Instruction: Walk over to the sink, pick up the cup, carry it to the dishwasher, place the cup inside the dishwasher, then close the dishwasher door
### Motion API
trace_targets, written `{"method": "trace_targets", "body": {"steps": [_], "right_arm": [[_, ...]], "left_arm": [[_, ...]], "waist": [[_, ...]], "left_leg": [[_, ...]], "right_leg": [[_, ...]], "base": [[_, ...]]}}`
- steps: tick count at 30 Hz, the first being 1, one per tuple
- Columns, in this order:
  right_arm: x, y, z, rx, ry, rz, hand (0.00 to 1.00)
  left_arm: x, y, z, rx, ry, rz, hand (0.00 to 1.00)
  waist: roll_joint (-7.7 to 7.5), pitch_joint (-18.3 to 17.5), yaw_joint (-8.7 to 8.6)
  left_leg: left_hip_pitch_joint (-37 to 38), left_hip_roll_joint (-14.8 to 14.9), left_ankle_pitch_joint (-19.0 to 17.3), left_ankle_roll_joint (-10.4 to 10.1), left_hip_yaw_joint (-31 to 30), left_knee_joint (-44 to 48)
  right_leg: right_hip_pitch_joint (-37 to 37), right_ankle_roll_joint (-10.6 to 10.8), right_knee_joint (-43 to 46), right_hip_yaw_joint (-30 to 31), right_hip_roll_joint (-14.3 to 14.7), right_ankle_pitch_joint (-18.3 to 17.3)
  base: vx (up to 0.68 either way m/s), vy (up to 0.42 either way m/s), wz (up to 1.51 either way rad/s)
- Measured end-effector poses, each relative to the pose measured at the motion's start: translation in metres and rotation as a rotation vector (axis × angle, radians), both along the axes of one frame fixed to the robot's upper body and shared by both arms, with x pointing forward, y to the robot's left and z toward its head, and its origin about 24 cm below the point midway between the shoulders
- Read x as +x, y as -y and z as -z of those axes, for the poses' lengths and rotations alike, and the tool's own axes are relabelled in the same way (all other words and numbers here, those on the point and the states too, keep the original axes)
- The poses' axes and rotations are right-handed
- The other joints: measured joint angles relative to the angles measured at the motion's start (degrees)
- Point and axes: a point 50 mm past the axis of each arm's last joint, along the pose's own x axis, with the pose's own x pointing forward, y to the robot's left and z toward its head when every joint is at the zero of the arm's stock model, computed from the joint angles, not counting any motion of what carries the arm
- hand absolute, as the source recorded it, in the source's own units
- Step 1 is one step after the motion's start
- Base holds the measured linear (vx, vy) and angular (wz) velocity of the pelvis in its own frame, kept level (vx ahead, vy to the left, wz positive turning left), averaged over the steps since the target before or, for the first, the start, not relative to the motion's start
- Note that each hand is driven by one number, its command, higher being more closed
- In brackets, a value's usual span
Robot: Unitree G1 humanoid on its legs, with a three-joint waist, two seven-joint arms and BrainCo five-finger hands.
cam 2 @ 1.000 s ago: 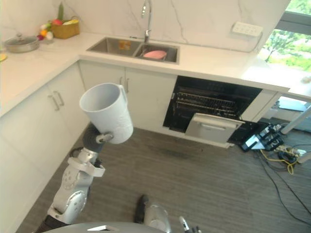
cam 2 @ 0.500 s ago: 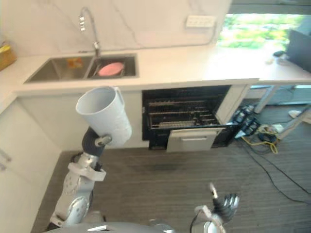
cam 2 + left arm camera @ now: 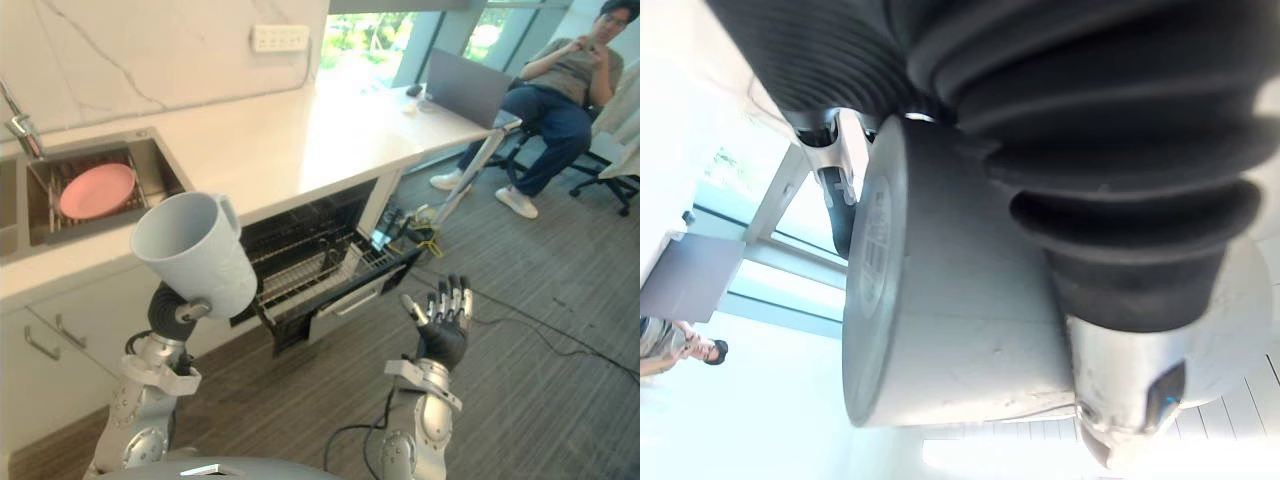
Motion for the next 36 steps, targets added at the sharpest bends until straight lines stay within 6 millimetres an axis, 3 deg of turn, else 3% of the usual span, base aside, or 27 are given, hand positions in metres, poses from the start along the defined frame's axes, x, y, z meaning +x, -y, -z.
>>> {"method": "trace_targets", "body": {"steps": [1,2,3,4,5,6,7,8,11,12,14,16,21,28,31,36], "right_arm": [[0.0,-0.001,0.001,0.008,-0.005,0.0,0.0],[0.003,-0.007,0.005,0.033,-0.008,-0.015,0.0],[0.003,-0.01,0.008,0.039,-0.017,-0.035,0.0],[0.006,-0.015,0.01,0.035,-0.023,-0.076,0.0],[0.008,-0.018,0.008,0.034,-0.014,-0.092,0.0],[0.01,-0.021,0.007,0.032,-0.002,-0.113,0.0],[0.015,-0.03,0.005,0.029,0.015,-0.166,0.0],[0.016,-0.031,0.004,0.027,0.017,-0.178,0.0],[0.027,-0.033,-0.007,-0.01,0.071,-0.238,0.0],[0.031,-0.033,-0.011,-0.029,0.088,-0.274,0.0],[0.034,-0.036,-0.013,-0.034,0.092,-0.319,0.0],[0.037,-0.044,-0.015,-0.017,0.104,-0.372,0.0],[0.047,-0.081,-0.044,-0.031,0.246,-0.603,0.0],[0.052,-0.094,-0.056,-0.014,0.297,-0.689,0.0],[0.05,-0.101,-0.068,-0.032,0.341,-0.737,0.0],[0.051,-0.114,-0.068,0.0,0.335,-0.805,0.0]], "left_arm": [[0.001,0.001,0.001,0.013,-0.004,0.007,1.0],[0.001,-0.001,0.004,0.053,-0.014,0.009,1.0],[0.001,-0.003,0.009,0.079,-0.037,0.006,1.0],[0.003,-0.006,0.013,0.104,-0.063,-0.025,1.0],[0.004,-0.008,0.012,0.104,-0.065,-0.04,1.0],[0.006,-0.01,0.012,0.108,-0.063,-0.05,1.0],[0.009,-0.016,0.012,0.136,-0.067,-0.066,1.0],[0.01,-0.016,0.013,0.141,-0.078,-0.069,1.0],[0.013,-0.022,0.014,0.168,-0.086,-0.115,1.0],[0.014,-0.022,0.013,0.181,-0.081,-0.135,1.0],[0.015,-0.021,0.011,0.202,-0.073,-0.165,1.0],[0.017,-0.022,0.01,0.234,-0.068,-0.217,1.0],[0.026,-0.031,0.007,0.361,-0.038,-0.458,1.0],[0.039,-0.033,0.011,0.456,-0.027,-0.693,1.0],[0.04,-0.033,0.013,0.493,-0.015,-0.748,1.0],[0.044,-0.032,0.017,0.547,0.0,-0.804,1.0]], "waist": [[-0.22,0.2,-0.16],[-0.91,1.6,-0.17],[-0.15,1.7,-0.57],[0.46,0.6,-0.9],[0.47,0.5,-1.11],[0.12,0.5,-1.09],[-1.78,0.5,-0.65],[-1.8,0.5,-0.48],[-0.27,0.7,0.79],[0.74,1.1,0.8],[1.19,1.3,0.85],[1.2,1.3,1.34],[1.26,1.4,1.76],[1.25,1.5,1.84],[1.26,1.5,1.76],[1.27,1.5,1.77]], "left_leg": [[1.5,-0.6,-0.2,0.5,0.5,-1.8],[5.5,-1.5,0.0,1.4,2.8,-3.9],[7.1,-1.4,-0.5,2.1,3.7,-4.2],[7.3,-0.6,-0.6,2.2,5.3,-5.0],[7.4,-0.3,-0.7,2.2,5.8,-5.4],[7.3,-0.3,-0.8,2.0,6.1,-5.5],[7.3,-1.3,-1.3,1.5,6.9,-5.0],[7.3,-1.4,-1.4,1.3,6.9,-4.9],[6.2,-0.3,-2.1,1.0,7.3,-4.8],[5.6,0.1,-2.4,1.1,7.5,-4.3],[5.5,0.0,-2.7,1.2,7.6,-4.3],[5.7,0.0,-3.1,1.2,8.1,-4.2],[5.2,-0.3,-3.3,1.5,10.1,-3.6],[4.7,-0.6,-3.2,1.9,10.4,-3.9],[5.0,-0.8,-2.7,1.9,10.4,-4.7],[5.5,-0.9,-2.1,1.9,10.4,-5.6]], "right_leg": [[-2.6,0.4,5.7,-1.7,-0.5,0.4],[-6.9,0.4,16.4,-4.7,-3.0,1.7],[-8.9,0.2,19.5,-7.8,-4.2,-1.2],[-12.2,0.0,17.1,-12.4,-4.7,-4.7],[-12.9,0.0,13.8,-13.8,-4.6,-4.4],[-13.6,0.0,9.7,-14.9,-4.4,-3.0],[-14.7,-0.4,0.2,-17.0,-4.1,2.9],[-14.3,-0.3,-0.8,-17.4,-4.0,2.9],[-9.1,1.5,-15.3,-17.8,-1.8,7.0],[-7.7,1.3,-19.7,-17.7,-1.2,9.7],[-6.1,1.4,-23.4,-17.5,-0.8,11.6],[-5.8,1.6,-24.8,-16.6,-0.6,12.4],[-6.1,1.9,-27.1,-15.0,-0.8,14.1],[-6.0,1.9,-28.1,-14.8,-0.9,14.9],[-6.1,1.9,-28.1,-14.9,-1.1,14.9],[-6.0,1.8,-28.1,-14.9,-1.1,15.0]], "base": [[0.18,0.192,-0.43],[0.08,0.105,-0.55],[0.09,0.19,-0.72],[0.01,0.131,-0.45],[0.02,0.136,-0.36],[0.05,0.061,-0.32],[0.09,0.024,-0.35],[0.1,-0.021,-0.56],[0.02,-0.019,-0.43],[-0.02,0.017,-0.28],[-0.03,0.022,-0.12],[-0.04,0.018,-0.15],[-0.01,0.016,-0.18],[-0.01,-0.002,-0.01],[-0.03,-0.021,0.01],[-0.04,-0.025,0.0]]}}
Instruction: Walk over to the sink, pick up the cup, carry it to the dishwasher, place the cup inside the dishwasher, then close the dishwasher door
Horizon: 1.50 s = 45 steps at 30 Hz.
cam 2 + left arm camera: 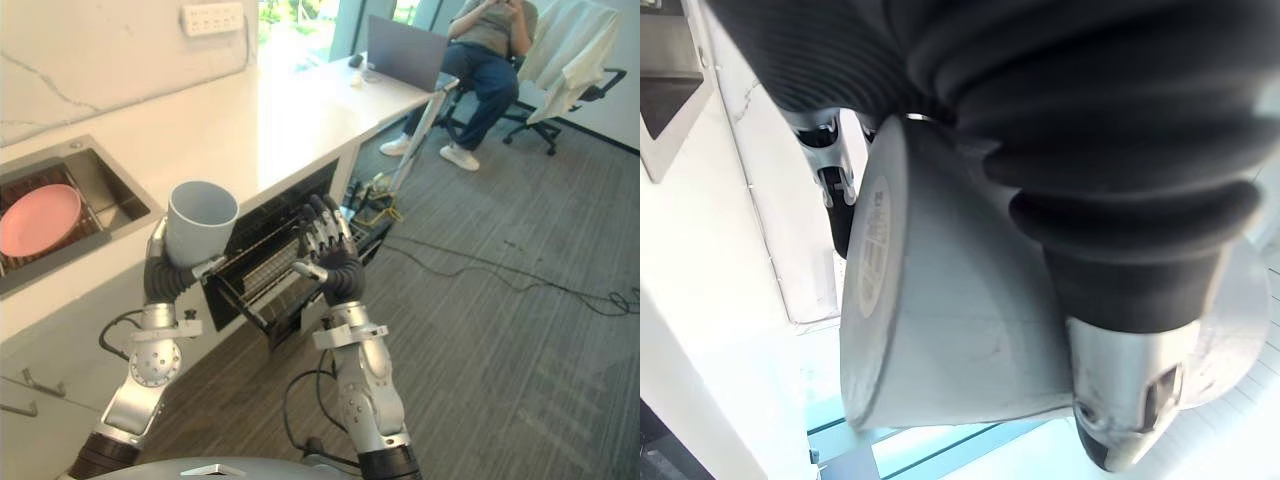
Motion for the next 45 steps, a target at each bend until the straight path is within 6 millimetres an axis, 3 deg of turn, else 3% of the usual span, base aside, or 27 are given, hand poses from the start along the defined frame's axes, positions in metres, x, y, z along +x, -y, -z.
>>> {"method": "trace_targets", "body": {"steps": [17,26,34,35,45], "right_arm": [[-0.008,-0.046,0.008,-0.005,-0.096,-0.18,0.0],[-0.004,-0.049,0.009,-0.038,-0.134,-0.132,0.0],[-0.001,-0.049,0.008,-0.032,-0.167,-0.083,0.0],[0.0,-0.049,0.008,-0.032,-0.175,-0.073,1.0],[-0.001,-0.046,0.011,-0.089,-0.193,-0.034,1.0]], "left_arm": [[-0.008,0.041,0.009,0.061,0.0,0.103,1.0],[-0.008,0.056,0.003,0.067,0.029,0.17,1.0],[-0.008,0.057,0.014,0.092,-0.018,0.177,1.0],[-0.008,0.058,0.015,0.096,-0.023,0.182,1.0],[-0.008,0.059,0.023,0.108,-0.061,0.179,1.0]], "waist": [[-0.21,-0.1,0.07],[-1.19,-0.8,-0.07],[-1.25,-0.9,0.01],[-1.25,-0.9,0.01],[-1.32,-2.4,0.01]], "left_leg": [[1.0,-1.4,2.3,0.3,-0.4,-3.8],[0.5,-1.6,3.2,0.3,-1.6,-4.4],[0.7,-1.8,4.6,0.2,-2.0,-5.8],[0.7,-1.8,4.7,0.2,-2.0,-5.8],[0.1,-1.8,5.2,0.1,-2.0,-5.9]], "right_leg": [[-0.4,-0.1,0.0,-0.4,-0.9,0.2],[-0.5,-0.1,-0.2,-1.6,-1.0,0.2],[-0.6,-0.4,-0.4,-1.9,-1.0,0.6],[-0.6,-0.4,-0.4,-1.9,-1.0,0.7],[-1.4,-0.6,-0.6,-1.9,-1.0,1.0]], "base": [[-0.04,-0.017,0.02],[-0.03,-0.025,0.07],[-0.05,-0.031,0.03],[-0.06,-0.026,-0.01],[-0.05,-0.025,0.0]]}}
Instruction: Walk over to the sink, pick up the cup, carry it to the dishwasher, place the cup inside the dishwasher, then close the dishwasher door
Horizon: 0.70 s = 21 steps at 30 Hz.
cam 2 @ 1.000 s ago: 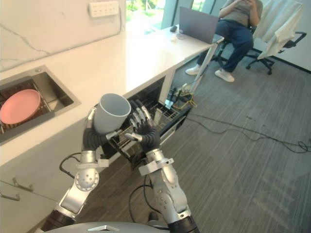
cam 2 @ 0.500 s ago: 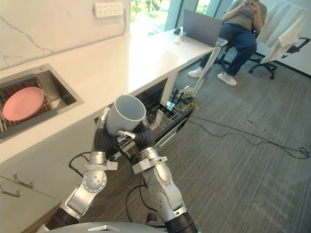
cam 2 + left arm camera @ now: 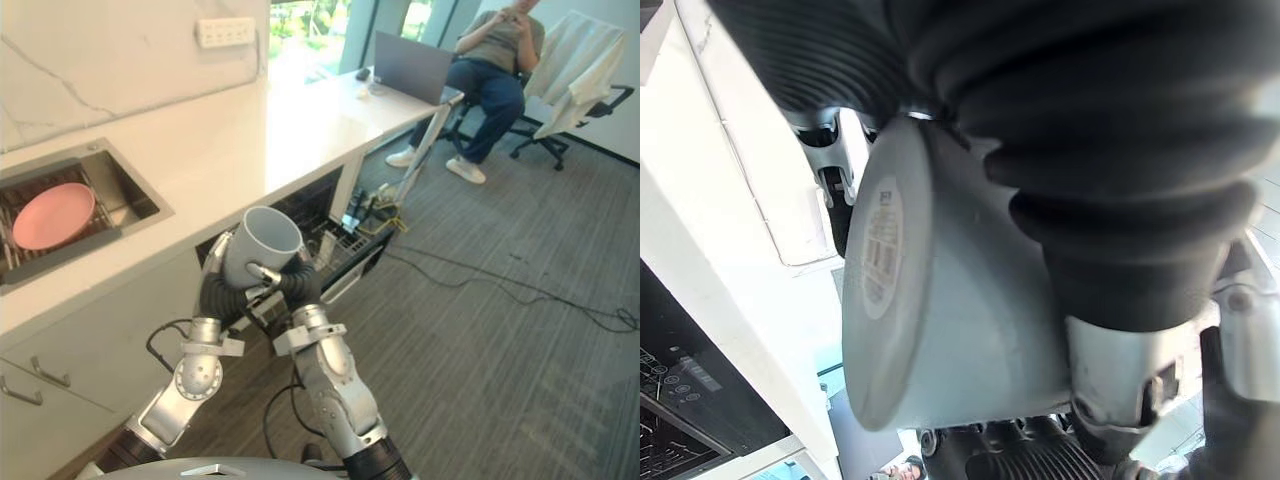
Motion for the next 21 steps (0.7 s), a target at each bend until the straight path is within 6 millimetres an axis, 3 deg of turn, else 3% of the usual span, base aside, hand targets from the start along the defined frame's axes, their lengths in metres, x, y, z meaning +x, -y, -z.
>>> {"method": "trace_targets", "body": {"steps": [10,11,17,21], "right_arm": [[0.001,-0.004,-0.002,-0.066,0.025,0.025,1.0],[0.001,-0.004,-0.003,-0.07,0.027,0.029,1.0],[0.009,-0.002,-0.019,-0.09,0.109,0.056,1.0],[0.008,-0.004,-0.027,-0.052,0.127,0.069,1.0]], "left_arm": [[-0.001,-0.002,0.004,-0.006,-0.007,-0.028,1.0],[-0.001,-0.003,0.006,-0.008,-0.014,-0.03,0.0],[-0.011,-0.01,0.032,0.045,-0.135,-0.047,0.0],[-0.012,-0.007,0.032,0.036,-0.138,-0.039,0.0]], "waist": [[0.13,-0.6,0.0],[0.18,-0.7,0.0],[0.48,-1.0,-0.06],[0.49,-1.0,-0.03]], "left_leg": [[0.0,0.0,0.1,0.0,0.0,0.0],[-0.1,0.0,0.1,0.0,0.0,0.0],[-0.1,0.0,0.1,0.0,0.0,0.0],[-0.1,0.0,0.1,0.0,-0.1,0.0]], "right_leg": [[0.0,-0.2,0.0,0.0,0.0,-0.1],[0.0,-0.2,-0.1,0.0,0.0,-0.1],[0.0,0.2,-0.4,0.0,0.0,0.4],[0.1,0.1,-0.5,-0.1,0.0,0.4]], "base": [[-0.03,-0.017,0.0],[0.0,0.0,0.0],[0.0,0.0,0.0],[0.0,0.0,0.0]]}}
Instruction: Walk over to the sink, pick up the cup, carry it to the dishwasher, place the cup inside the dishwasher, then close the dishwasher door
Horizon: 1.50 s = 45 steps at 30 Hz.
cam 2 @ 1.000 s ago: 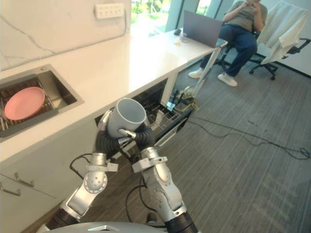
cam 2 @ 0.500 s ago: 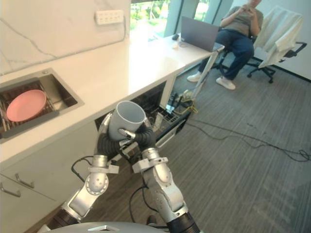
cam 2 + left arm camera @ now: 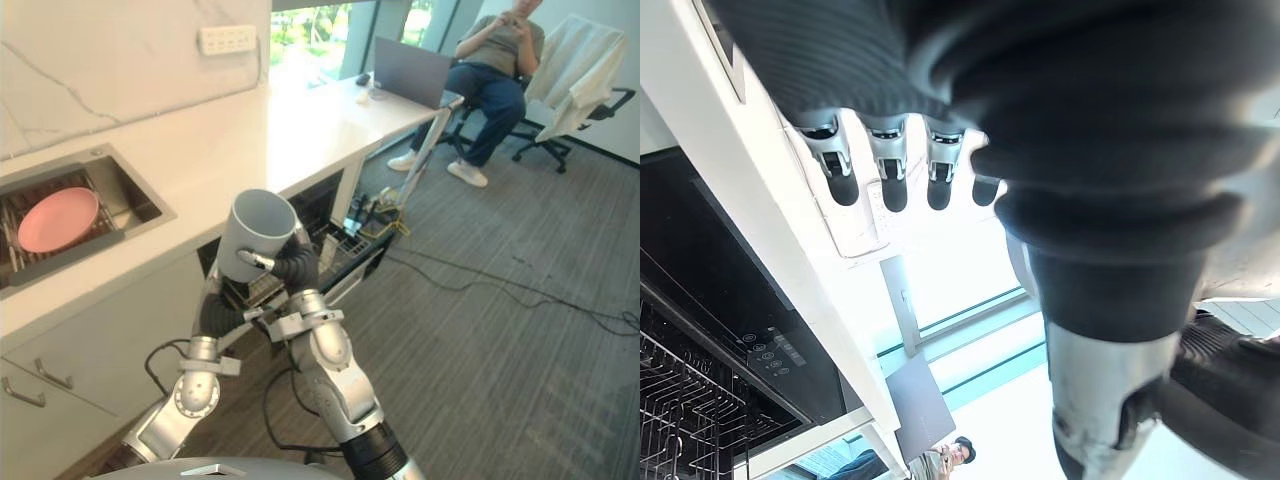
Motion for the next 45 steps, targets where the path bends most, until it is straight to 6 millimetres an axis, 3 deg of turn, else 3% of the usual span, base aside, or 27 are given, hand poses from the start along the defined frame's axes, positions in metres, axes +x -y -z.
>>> {"method": "trace_targets", "body": {"steps": [7,10,15,17,20,22,23,25,28,32,35,39,42,45], "right_arm": [[0.005,0.021,0.001,0.023,-0.016,0.11,1.0],[0.005,0.036,0.006,0.019,-0.037,0.172,1.0],[0.017,0.073,0.028,-0.095,-0.118,0.357,1.0],[0.029,0.088,0.032,-0.149,-0.142,0.413,1.0],[0.061,0.112,0.021,-0.218,-0.132,0.531,1.0],[0.09,0.124,-0.001,-0.26,-0.105,0.588,1.0],[0.093,0.126,-0.003,-0.267,-0.105,0.592,1.0],[0.12,0.135,-0.024,-0.332,-0.117,0.615,1.0],[0.14,0.149,-0.045,-0.416,-0.126,0.634,1.0],[0.152,0.155,-0.066,-0.477,-0.12,0.601,1.0],[0.164,0.151,-0.077,-0.543,-0.146,0.552,1.0],[0.174,0.166,-0.079,-0.617,-0.25,0.528,1.0],[0.178,0.164,-0.079,-0.678,-0.291,0.481,1.0],[0.179,0.18,-0.097,-0.728,-0.304,0.533,1.0]], "left_arm": [[0.007,-0.015,0.0,-0.038,-0.015,-0.08,0.0],[0.009,-0.031,0.005,-0.097,-0.075,-0.13,0.0],[-0.012,-0.053,0.069,-0.152,-0.47,-0.099,0.0],[-0.021,-0.059,0.082,-0.162,-0.551,-0.093,0.0],[-0.025,-0.07,0.094,-0.159,-0.633,-0.081,0.0],[-0.031,-0.08,0.11,-0.137,-0.732,-0.046,0.0],[-0.032,-0.081,0.112,-0.137,-0.745,-0.043,0.0],[-0.04,-0.091,0.127,-0.147,-0.845,-0.029,0.0],[-0.042,-0.097,0.13,-0.203,-0.857,-0.038,0.0],[-0.04,-0.1,0.128,-0.257,-0.818,-0.049,0.0],[-0.039,-0.104,0.126,-0.291,-0.794,-0.058,0.0],[-0.029,-0.094,0.123,-0.339,-0.773,-0.025,0.0],[-0.028,-0.091,0.124,-0.385,-0.772,-0.036,0.0],[-0.025,-0.085,0.123,-0.42,-0.773,-0.019,0.0]], "waist": [[0.0,0.0,-0.03],[0.0,0.0,0.12],[-0.4,0.4,0.26],[-0.67,1.9,1.09],[-0.44,6.9,2.03],[0.42,11.2,2.74],[0.55,11.7,2.84],[1.31,15.9,4.31],[2.5,19.6,5.6],[4.59,22.8,6.41],[5.36,23.8,6.94],[8.51,25.6,9.06],[10.25,26.4,9.85],[12.07,27.2,10.16]], "left_leg": [[0.1,0.0,0.2,0.0,-0.9,-0.1],[0.3,-0.1,0.8,-0.1,-1.0,-0.8],[-1.9,-0.3,1.5,-0.1,-2.7,-1.0],[-4.2,-0.5,2.1,0.1,-3.0,-1.0],[-7.4,-1.0,3.7,0.3,-4.5,-1.0],[-9.6,-1.2,5.0,0.3,-5.8,-0.9],[-9.9,-1.2,5.2,0.3,-5.9,-0.9],[-11.5,-1.2,6.2,0.2,-7.0,-0.7],[-13.8,-1.3,6.5,0.3,-7.7,0.3],[-15.0,-1.6,7.0,0.7,-8.9,0.4],[-17.7,-1.8,7.2,0.8,-9.5,1.0],[-20.0,-2.0,8.4,1.0,-10.7,1.1],[-21.8,-2.5,9.0,1.2,-11.2,1.1],[-23.9,-3.0,10.0,1.2,-12.1,1.1]], "right_leg": [[0.7,-0.1,-0.1,-1.3,-0.1,-0.1],[0.8,-0.1,-0.1,-1.5,-0.1,-0.1],[-0.5,-0.2,-0.1,-3.1,-0.6,-0.1],[-2.3,-0.8,-0.2,-3.3,-0.8,0.3],[-4.6,-1.0,-0.3,-4.8,-1.3,1.4],[-6.1,-0.8,-0.3,-6.1,-1.7,2.7],[-6.3,-0.8,-0.3,-6.2,-1.7,2.8],[-7.4,-1.1,-0.3,-6.7,-1.7,3.4],[-8.6,-1.2,-0.3,-7.8,-1.7,4.0],[-9.2,-1.3,-0.3,-8.6,-1.8,5.1],[-11.3,-1.3,-0.1,-9.3,-2.1,5.7],[-13.1,-1.5,0.2,-10.8,-2.3,6.3],[-14.5,-1.5,0.2,-11.2,-2.6,6.3],[-16.2,-1.5,0.2,-12.5,-3.0,6.3]], "base": [[-0.01,-0.005,0.06],[-0.02,-0.019,0.02],[-0.05,-0.028,0.15],[-0.1,-0.017,0.21],[-0.12,-0.013,0.29],[-0.11,-0.004,0.32],[-0.09,-0.006,0.3],[-0.07,-0.004,0.19],[-0.06,0.01,0.18],[-0.05,0.031,0.15],[-0.04,0.042,0.16],[-0.03,0.04,0.19],[-0.01,0.028,0.1],[-0.01,0.002,0.18]]}}
